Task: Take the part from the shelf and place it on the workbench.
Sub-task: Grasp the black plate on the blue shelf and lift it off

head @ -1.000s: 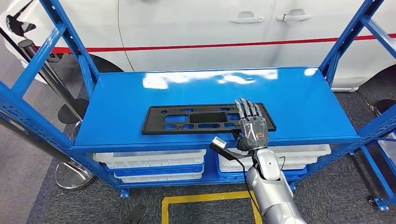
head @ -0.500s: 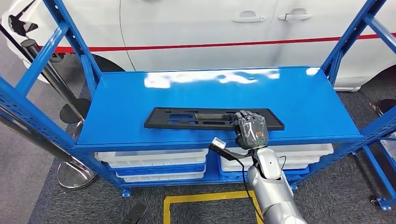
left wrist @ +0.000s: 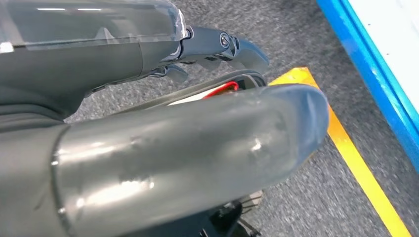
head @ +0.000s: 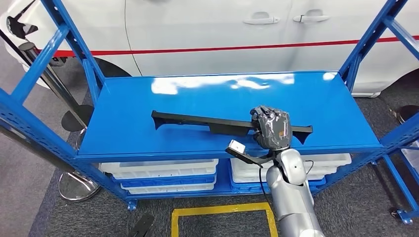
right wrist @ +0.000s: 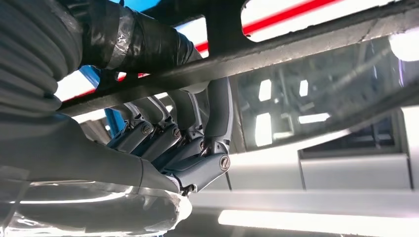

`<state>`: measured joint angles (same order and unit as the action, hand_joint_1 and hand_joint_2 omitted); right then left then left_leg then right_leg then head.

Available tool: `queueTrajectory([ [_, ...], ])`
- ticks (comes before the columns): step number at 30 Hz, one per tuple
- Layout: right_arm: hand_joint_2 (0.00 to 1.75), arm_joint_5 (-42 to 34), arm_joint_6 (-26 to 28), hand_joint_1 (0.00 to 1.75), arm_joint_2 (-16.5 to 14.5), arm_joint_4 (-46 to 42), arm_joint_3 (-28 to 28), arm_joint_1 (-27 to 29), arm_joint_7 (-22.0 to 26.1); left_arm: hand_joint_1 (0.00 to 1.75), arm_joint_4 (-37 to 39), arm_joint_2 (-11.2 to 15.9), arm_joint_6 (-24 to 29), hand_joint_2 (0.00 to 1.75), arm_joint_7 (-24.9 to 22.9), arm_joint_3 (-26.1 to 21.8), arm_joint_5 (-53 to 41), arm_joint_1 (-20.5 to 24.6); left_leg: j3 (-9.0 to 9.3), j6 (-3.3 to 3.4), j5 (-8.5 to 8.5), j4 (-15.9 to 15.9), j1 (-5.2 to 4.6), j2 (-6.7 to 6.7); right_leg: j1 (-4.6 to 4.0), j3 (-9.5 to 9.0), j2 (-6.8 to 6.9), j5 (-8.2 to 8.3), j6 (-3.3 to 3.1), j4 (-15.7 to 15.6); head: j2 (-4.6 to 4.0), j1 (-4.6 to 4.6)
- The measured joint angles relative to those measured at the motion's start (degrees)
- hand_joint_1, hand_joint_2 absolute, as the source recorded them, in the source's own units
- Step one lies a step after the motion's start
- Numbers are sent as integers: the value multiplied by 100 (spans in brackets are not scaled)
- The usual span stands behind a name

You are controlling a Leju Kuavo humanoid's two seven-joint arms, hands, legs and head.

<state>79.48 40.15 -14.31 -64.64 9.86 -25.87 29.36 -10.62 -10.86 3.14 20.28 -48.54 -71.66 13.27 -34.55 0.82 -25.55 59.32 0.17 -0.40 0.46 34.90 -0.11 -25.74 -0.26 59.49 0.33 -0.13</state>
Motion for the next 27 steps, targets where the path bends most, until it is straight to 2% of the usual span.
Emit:
queueTrajectory([
  [2,175,-255,0,175,-133,-470,161,68,504,0,-8,1,93,0,43,-1,36,-21,-2,59,27,-37,-3,-5,19,13,2,-5,59,3,0,-1],
  [4,175,-626,0,175,-267,-1172,241,156,895,0,-11,1,232,0,117,-2,63,-31,19,137,57,-90,11,-7,29,109,2,-161,101,222,0,2],
  [7,175,-991,-2,175,-373,-2140,165,295,1001,0,-15,3,406,0,188,-2,66,-52,32,205,57,-109,4,-7,30,593,2,-635,129,1216,0,5],
  [8,175,-1024,-3,175,-387,-2354,144,348,1004,0,-17,5,428,0,193,-2,65,-66,33,209,53,-106,2,-7,33,736,3,-698,137,1477,0,7],
  [9,175,-1035,-4,175,-399,-2529,130,396,1006,0,-19,7,440,0,196,-2,64,-78,34,209,48,-102,0,-7,36,791,4,-656,142,1547,0,5],
  [10,175,-1041,-4,175,-410,-2679,113,430,1006,0,-20,8,445,0,198,-2,64,-87,36,203,40,-93,1,-8,40,737,6,-514,142,1401,0,7],
  [12,175,-1043,-5,175,-434,-2911,79,461,1007,0,-20,9,452,0,200,-2,63,-94,43,179,13,-65,2,-10,43,395,8,-134,124,671,0,5],
  [13,175,-1044,-6,175,-446,-2993,66,464,1007,0,-20,9,457,0,201,-2,62,-92,39,159,-4,-46,-7,-10,32,232,8,-17,111,340,0,6],
  [14,175,-1048,-7,175,-459,-3063,59,472,1007,0,-21,9,463,0,201,-2,63,-90,34,134,-16,-33,-14,-10,22,130,6,38,95,126,0,5],
  [15,175,-1052,-7,175,-472,-3123,52,484,1007,0,-22,9,470,0,201,-2,63,-90,29,111,-22,-26,-22,-9,12,96,3,31,79,47,0,5],
  [17,175,-1093,-7,175,-490,-3245,34,521,1007,0,-24,9,485,0,207,-2,63,-93,32,52,-21,-34,-18,-8,-7,94,-6,38,30,32,0,4],
  [19,175,-1230,-7,175,-508,-3362,1,550,1007,0,-24,10,498,87,234,-2,63,-99,12,-12,-88,32,-1,-5,3,71,-1,55,-37,-2,0,3],
  [21,175,-1411,-7,175,-533,-3469,-55,579,1007,0,-24,12,489,175,271,-2,71,-107,-170,-66,-354,459,12,1,22,46,13,68,-91,-32,0,2],
  [23,175,-1526,-8,175,-545,-3539,-113,626,1008,0,-24,18,429,175,286,-2,100,-130,-518,-101,-695,1211,20,3,13,44,20,63,-114,-33,0,2],
  [24,175,-1551,-9,175,-545,-3559,-135,652,1008,0,-24,23,391,175,285,-2,119,-151,-650,-109,-773,1482,22,3,7,43,20,62,-117,-32,0,2],
  [25,175,-1566,-9,175,-545,-3576,-161,674,1009,0,-24,28,351,175,284,-2,135,-175,-690,-108,-739,1555,22,3,2,42,18,61,-118,-30,0,2],
  [26,175,-1569,-9,175,-545,-3592,-191,687,1009,0,-24,34,320,175,284,-2,148,-195,-606,-97,-594,1377,22,3,-2,39,14,60,-118,-27,0,2],
  [27,175,-1571,-9,175,-545,-3611,-238,694,1010,0,-24,40,298,175,290,-2,154,-210,-433,-77,-393,1026,21,4,-6,33,10,59,-116,-23,0,2],
])
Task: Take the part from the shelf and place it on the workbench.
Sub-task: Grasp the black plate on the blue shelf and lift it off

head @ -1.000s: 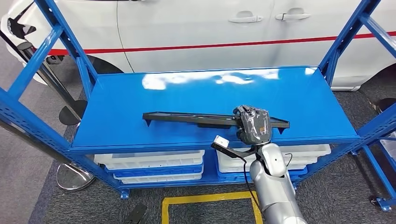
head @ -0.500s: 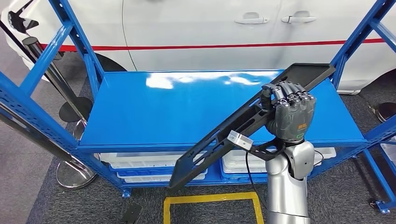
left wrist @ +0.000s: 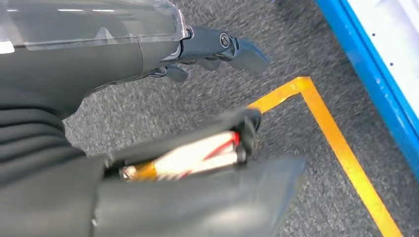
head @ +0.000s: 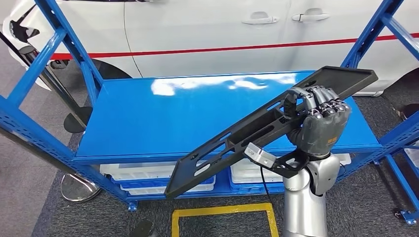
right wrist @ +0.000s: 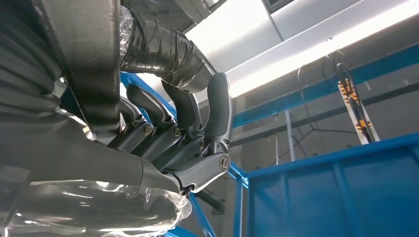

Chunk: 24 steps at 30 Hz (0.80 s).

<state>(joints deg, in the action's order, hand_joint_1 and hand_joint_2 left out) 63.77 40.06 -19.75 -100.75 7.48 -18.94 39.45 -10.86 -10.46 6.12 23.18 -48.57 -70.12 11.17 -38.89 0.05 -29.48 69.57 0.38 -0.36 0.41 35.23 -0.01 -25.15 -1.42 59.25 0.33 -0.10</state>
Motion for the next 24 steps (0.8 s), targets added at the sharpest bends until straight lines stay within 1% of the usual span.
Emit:
queueTrajectory([
  [1,175,-2,0,175,0,-17,-63,1,0,0,0,5,-9,175,8,0,-4,-8,203,28,175,-425,-5,3,-6,-4,-3,-2,4,4,0,0],
  [2,175,-5,0,175,0,-29,-135,-1,0,0,0,9,2,175,17,0,-22,-10,370,55,293,-769,-17,5,-16,-5,-5,-3,17,8,0,1],
  [3,175,-15,-1,175,1,-36,-226,-3,-1,0,0,11,33,175,28,2,-55,-15,473,81,347,-986,-31,6,-22,-2,-5,-3,38,11,0,1],
  [4,175,-34,-1,175,2,-34,-317,-4,-3,0,0,13,71,175,37,7,-87,-26,510,103,347,-1073,-48,5,-24,1,-4,0,65,10,0,2],
  [5,175,-74,-2,175,4,-28,-423,0,-10,0,0,14,103,175,46,13,-95,-42,515,124,358,-1084,-61,1,-23,2,-5,5,99,4,0,1],
  [6,175,-127,-2,175,7,-17,-535,10,-17,0,0,15,130,175,45,19,-91,-58,523,155,379,-1109,-51,0,-20,4,-2,1,132,5,0,1],
  [7,175,-184,-2,175,11,10,-642,19,-22,0,0,15,155,175,28,24,-77,-69,537,185,402,-1142,-41,1,-16,12,-1,-29,159,33,0,2],
  [8,175,-237,-2,175,15,55,-743,25,-22,0,0,16,184,175,-3,27,-69,-73,550,216,426,-1175,-28,3,-14,45,-1,-101,181,119,0,3],
  [9,175,-272,-2,175,17,129,-824,28,-16,0,0,15,223,175,-49,32,-84,-73,559,241,446,-1203,-14,6,-11,146,0,-253,199,354,0,5],
  [11,175,-308,-3,175,21,298,-921,44,-6,0,0,15,273,175,-121,44,-101,-80,549,261,455,-1207,-19,8,3,474,-1,-619,224,1077,0,5],
  [12,175,-322,-3,175,24,385,-954,59,-4,0,0,15,266,175,-147,48,-89,-89,542,263,456,-1201,-22,8,11,625,-1,-733,236,1398,0,4],
  [13,175,-347,-3,175,28,468,-988,72,-7,0,0,15,238,175,-173,48,-59,-99,537,263,456,-1194,-23,6,17,681,-1,-725,242,1516,0,3],
  [14,175,-392,-3,175,33,567,-1038,78,-17,0,0,15,202,175,-215,47,-28,-107,536,260,455,-1183,-23,5,23,629,0,-610,243,1411,0,4],
  [15,175,-466,-3,175,38,685,-1111,80,-48,0,0,12,165,175,-274,46,-14,-112,536,254,451,-1167,-22,3,29,478,0,-426,238,1115,0,3],
  [16,175,-577,-4,175,48,818,-1225,80,-116,0,0,8,129,175,-350,46,-13,-117,534,240,441,-1148,-20,1,32,284,-1,-262,224,727,0,3],
  [17,175,-714,-4,175,65,956,-1382,78,-229,0,0,3,97,175,-425,46,-32,-123,521,219,430,-1120,-28,0,26,120,-5,-138,207,389,0,4],
  [18,175,-863,-4,175,94,1085,-1576,76,-380,0,0,-3,65,175,-492,48,-60,-132,504,191,424,-1100,-34,0,18,16,-8,-72,186,163,0,2],
  [19,175,-1020,-4,175,133,1197,-1787,72,-566,0,0,-7,41,175,-543,51,-90,-145,486,162,423,-1087,-39,1,6,-20,-13,-62,164,62,0,2],
  [21,175,-1288,-4,175,240,1375,-2215,36,-944,0,0,-21,16,175,-599,63,-126,-172,464,100,433,-1085,-35,1,-8,-3,-16,-37,110,50,0,2],
  [22,175,-1381,-4,175,295,1446,-2418,3,-1084,0,0,-28,13,175,-613,69,-131,-186,451,71,399,-1060,-26,1,-6,1,-13,-19,74,34,0,2],
  [23,175,-1445,-4,175,347,1511,-2628,-32,-1175,0,0,-35,11,175,-623,74,-131,-196,413,41,304,-966,-18,2,0,9,-8,4,35,18,0,1],
  [24,175,-1480,-4,175,386,1562,-2809,-61,-1218,0,0,-39,10,175,-627,77,-132,-202,337,17,143,-771,-11,3,8,21,0,28,0,2,0,1],
])
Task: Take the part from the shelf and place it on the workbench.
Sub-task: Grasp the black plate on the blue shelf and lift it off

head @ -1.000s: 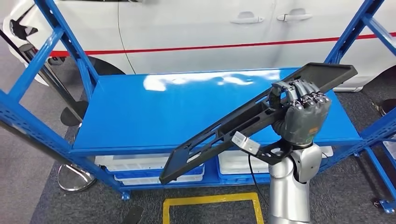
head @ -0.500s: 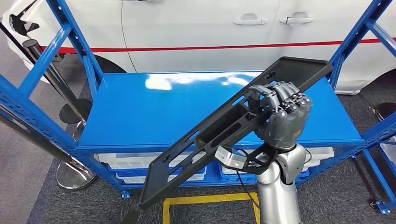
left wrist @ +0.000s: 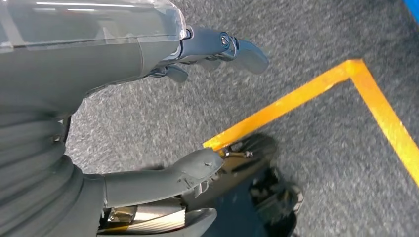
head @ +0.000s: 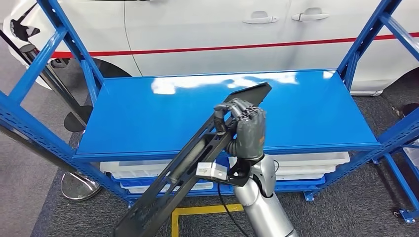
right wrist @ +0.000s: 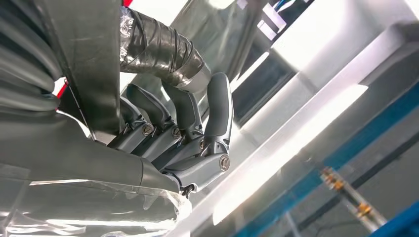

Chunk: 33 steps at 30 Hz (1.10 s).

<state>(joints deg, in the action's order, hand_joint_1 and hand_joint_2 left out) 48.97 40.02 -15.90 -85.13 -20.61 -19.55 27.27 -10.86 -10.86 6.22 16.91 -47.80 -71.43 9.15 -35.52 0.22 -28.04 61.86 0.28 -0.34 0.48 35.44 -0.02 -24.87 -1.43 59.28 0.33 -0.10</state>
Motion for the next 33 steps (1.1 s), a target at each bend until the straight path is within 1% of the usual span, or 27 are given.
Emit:
queueTrajectory([
  [2,175,-57,0,175,70,97,-300,-37,-52,0,0,-9,-1,175,1,3,-1,-2,-254,-37,-426,665,12,2,-10,46,18,34,-43,-2,0,-1],
  [3,175,-89,0,175,107,149,-411,-52,-77,0,0,-14,-2,175,2,5,-1,-1,-367,-48,-581,989,17,2,-19,76,26,52,-53,2,0,-1],
  [4,175,-123,0,175,148,201,-513,-70,-102,0,0,-20,-2,175,4,6,1,-1,-413,-54,-646,1174,20,2,-28,111,33,73,-58,9,0,0],
  [5,175,-150,0,175,186,247,-608,-92,-125,0,0,-25,-2,175,5,7,3,-1,-354,-51,-606,1150,22,2,-33,148,34,97,-57,18,0,0],
  [6,175,-166,1,175,216,283,-692,-115,-139,0,0,-27,-2,175,5,7,4,2,-178,-40,-477,896,23,2,-35,182,31,120,-50,27,0,-1],
  [8,175,-173,2,175,250,333,-812,-161,-149,0,0,-30,-2,175,5,7,5,23,299,-1,-210,115,11,1,-42,227,25,165,-19,47,0,-1],
  [9,175,-176,2,175,263,353,-854,-184,-150,0,0,-30,-1,175,5,7,6,36,454,21,-133,-166,-3,0,-45,239,25,188,8,51,0,0],
  [10,175,-200,-3,175,275,372,-890,-208,-152,0,0,-31,-2,175,1,8,7,46,523,42,-101,-314,-21,-2,-44,245,26,212,41,53,0,1],
  [11,175,-249,-15,175,290,393,-928,-231,-158,0,0,-32,-8,175,-8,8,7,48,516,66,-86,-340,-42,-4,-42,247,27,241,79,44,0,1],
  [13,175,-397,-39,175,325,438,-1011,-274,-195,0,0,-44,-28,175,-37,9,5,43,496,136,12,-383,-35,3,-24,266,21,255,151,43,0,1],
  [14,175,-468,-43,175,344,461,-1044,-293,-222,0,0,-54,-39,175,-50,10,2,42,478,177,70,-411,-26,12,-18,303,17,166,180,110,0,2],
  [15,175,-520,-38,175,364,482,-1070,-310,-247,0,0,-67,-48,175,-58,13,-4,45,446,216,131,-437,-14,22,-15,378,12,-17,203,289,0,3],
  [17,175,-573,-25,175,405,521,-1101,-328,-281,0,0,-90,-61,175,-68,18,-26,45,341,261,220,-438,-17,36,-8,598,8,-514,239,933,0,4],
  [18,175,-585,-21,175,429,541,-1110,-331,-291,0,0,-97,-65,175,-72,21,-40,39,278,268,258,-429,-20,40,-7,688,8,-695,255,1267,0,3],
  [19,175,-591,-20,175,451,560,-1115,-330,-298,0,0,-101,-68,175,-75,23,-50,31,217,264,292,-415,-20,42,-4,705,8,-765,267,1458,0,3],
  [20,175,-597,-20,175,471,577,-1119,-330,-302,0,0,-104,-70,175,-78,25,-60,24,154,257,322,-396,-20,42,2,613,9,-732,273,1448,0,3],
  [21,175,-602,-20,175,485,588,-1121,-331,-304,0,0,-107,-74,175,-79,28,-63,20,97,247,347,-373,-18,41,10,408,10,-623,273,1214,0,3],
  [23,175,-578,-19,175,494,596,-1126,-341,-308,0,0,-114,-81,175,-79,38,-68,21,5,212,383,-318,-21,38,12,-116,7,-434,247,484,0,1],
  [24,175,-540,-16,175,494,593,-1127,-346,-309,0,0,-118,-86,175,-78,45,-69,23,-20,185,400,-298,-25,37,1,-277,1,-380,222,230,0,2],
  [25,175,-480,-14,175,494,591,-1126,-351,-305,0,0,-121,-90,175,-76,51,-70,27,-38,155,420,-282,-27,37,-12,-350,-6,-368,192,89,0,1],
  [27,175,-327,-8,175,490,584,-1098,-345,-263,0,0,-130,-105,175,-76,57,-74,35,-60,81,465,-276,-24,35,-24,-323,-11,-312,123,37,0,3],
  [28,175,-257,-7,175,483,578,-1062,-341,-231,0,0,-134,-113,175,-77,58,-79,42,-89,46,438,-246,-16,32,-16,-309,-4,-280,85,7,0,2],
  [29,175,-201,-7,175,470,570,-1005,-339,-204,0,0,-138,-121,175,-78,60,-86,49,-140,16,330,-142,-9,29,-8,-281,3,-234,40,-12,0,-1],
  [30,175,-159,-7,175,455,563,-932,-341,-188,0,0,-141,-127,175,-79,61,-93,56,-222,-9,143,63,-1,27,1,-245,13,-185,0,-30,0,-5],
  [31,175,-127,-7,175,441,559,-852,-347,-184,0,0,-144,-132,175,-80,61,-100,63,-327,-28,-99,364,14,27,-1,-199,22,-142,-26,-33,0,-9],
  [32,175,-94,-7,175,432,559,-769,-351,-186,0,0,-146,-136,175,-83,61,-107,70,-438,-47,-335,729,23,28,-6,-141,28,-100,-43,-31,0,-13],
  [33,175,-39,-7,175,427,562,-687,-354,-193,0,0,-149,-142,175,-87,61,-115,75,-513,-61,-488,1035,33,28,-11,-81,34,-57,-45,-28,0,-13],
])
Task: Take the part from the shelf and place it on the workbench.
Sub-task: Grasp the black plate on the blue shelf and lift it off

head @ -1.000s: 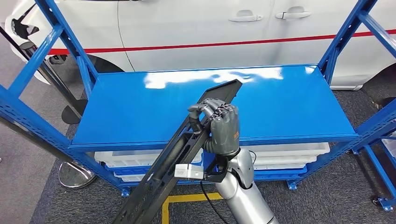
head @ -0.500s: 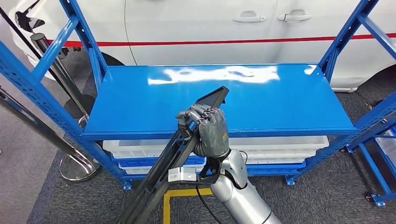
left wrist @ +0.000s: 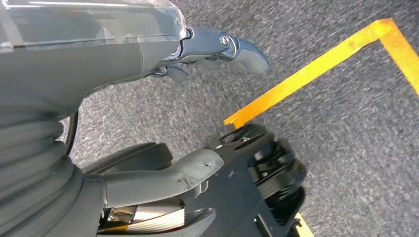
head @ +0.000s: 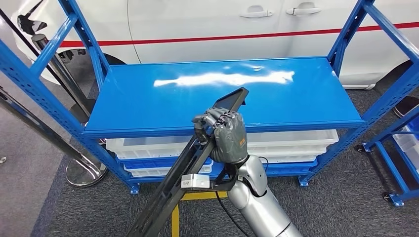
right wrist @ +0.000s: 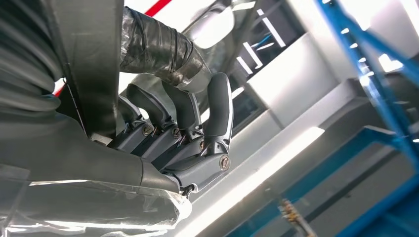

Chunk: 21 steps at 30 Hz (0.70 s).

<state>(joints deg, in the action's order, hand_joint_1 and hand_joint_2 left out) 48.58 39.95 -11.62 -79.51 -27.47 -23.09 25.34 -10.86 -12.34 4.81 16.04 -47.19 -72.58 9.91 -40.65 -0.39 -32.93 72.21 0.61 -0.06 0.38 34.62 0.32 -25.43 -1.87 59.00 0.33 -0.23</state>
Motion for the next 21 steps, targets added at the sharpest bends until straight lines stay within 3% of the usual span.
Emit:
queueTrajectory([
  [1,175,65,0,175,-1,5,80,-7,-8,0,0,-1,-6,175,-5,1,-15,4,-4,-11,-50,168,7,0,-3,63,3,45,4,5,0,0],
  [2,175,135,1,175,-1,12,167,-23,-14,0,0,-2,-13,175,-12,4,-32,10,95,-15,9,135,12,1,-3,129,4,91,14,12,0,-1],
  [5,175,232,3,175,0,36,424,-133,-25,0,0,-3,-25,175,-25,28,-65,49,849,20,333,-910,7,-2,-6,281,-1,212,75,42,0,-1],
  [7,175,232,6,175,0,44,534,-202,-29,0,0,-7,-29,175,-25,42,-69,69,1105,71,365,-1345,-22,-11,-11,318,0,284,141,49,0,2],
  [9,175,259,9,175,-1,49,598,-232,-29,0,0,-12,-36,175,-26,48,-72,69,1075,138,419,-1396,-41,-16,-8,328,-1,359,217,28,0,4],
  [11,175,317,9,175,-2,50,679,-241,-28,0,0,-21,-49,175,-25,53,-78,77,1030,223,520,-1446,-26,2,5,392,-13,254,276,116,0,5],
  [12,175,340,9,175,-1,50,735,-249,-29,0,0,-26,-58,175,-24,57,-80,86,990,272,584,-1468,-18,12,10,474,-20,62,298,306,0,5],
  [14,175,330,9,175,0,59,840,-264,-31,0,0,-34,-81,175,-20,68,-86,101,869,328,686,-1468,-30,23,22,701,-27,-456,328,974,0,8],
  [15,175,312,9,175,2,67,884,-267,-31,0,0,-35,-92,175,-19,75,-91,102,799,339,732,-1463,-38,25,27,787,-28,-629,342,1307,0,7],
  [16,175,295,9,175,3,77,915,-266,-31,0,0,-36,-101,175,-19,82,-98,100,729,337,777,-1454,-46,26,31,804,-28,-684,352,1509,0,7],
  [17,175,284,9,175,4,86,937,-265,-31,0,0,-37,-108,175,-19,89,-106,97,655,331,818,-1441,-51,27,35,730,-27,-630,357,1529,0,7],
  [18,175,279,9,175,5,92,949,-264,-31,0,0,-38,-110,175,-19,93,-114,97,585,321,855,-1422,-52,26,37,551,-26,-512,356,1354,0,7],
  [19,175,280,9,175,6,95,957,-265,-28,0,0,-41,-113,175,-19,99,-120,99,523,307,887,-1396,-53,26,37,286,-25,-398,343,1029,0,7],
  [21,175,289,9,175,2,90,969,-272,-20,0,0,-52,-118,175,-17,115,-136,108,421,263,941,-1341,-69,25,13,-197,-26,-329,294,336,0,4],
])
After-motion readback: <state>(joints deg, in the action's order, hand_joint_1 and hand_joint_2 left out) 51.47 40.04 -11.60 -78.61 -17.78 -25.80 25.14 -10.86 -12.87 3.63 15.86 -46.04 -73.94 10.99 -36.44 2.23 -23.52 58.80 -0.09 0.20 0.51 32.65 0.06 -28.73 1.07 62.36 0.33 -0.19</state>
